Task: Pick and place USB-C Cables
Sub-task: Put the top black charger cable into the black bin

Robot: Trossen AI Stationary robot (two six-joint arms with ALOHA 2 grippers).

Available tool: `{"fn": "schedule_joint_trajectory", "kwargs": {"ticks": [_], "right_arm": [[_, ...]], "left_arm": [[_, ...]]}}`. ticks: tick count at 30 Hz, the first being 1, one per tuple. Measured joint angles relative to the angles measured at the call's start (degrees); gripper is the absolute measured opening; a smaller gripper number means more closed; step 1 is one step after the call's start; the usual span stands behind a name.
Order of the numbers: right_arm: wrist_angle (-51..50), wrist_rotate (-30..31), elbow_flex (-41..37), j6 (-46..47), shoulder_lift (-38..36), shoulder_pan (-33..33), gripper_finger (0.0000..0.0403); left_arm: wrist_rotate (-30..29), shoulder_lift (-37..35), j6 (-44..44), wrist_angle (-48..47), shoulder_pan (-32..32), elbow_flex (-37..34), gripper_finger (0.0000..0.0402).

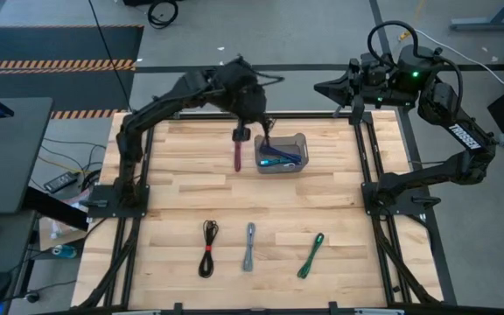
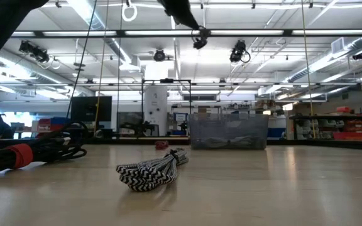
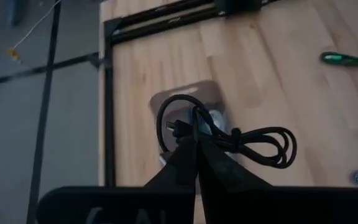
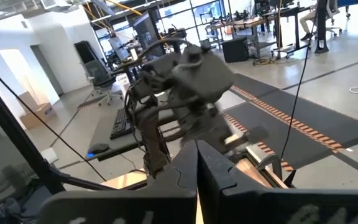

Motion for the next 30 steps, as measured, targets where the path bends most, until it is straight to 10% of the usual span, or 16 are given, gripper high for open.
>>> {"fn": "schedule_joint_trajectory", "kwargs": {"ticks": [30], "right_arm": [[0.00,-2.87,0.00,1.17,0.00,4.50,0.0000]], "left_arm": [[1.49,16.21,0.31,8.05,3.33,-0.09,0.0004]]}}
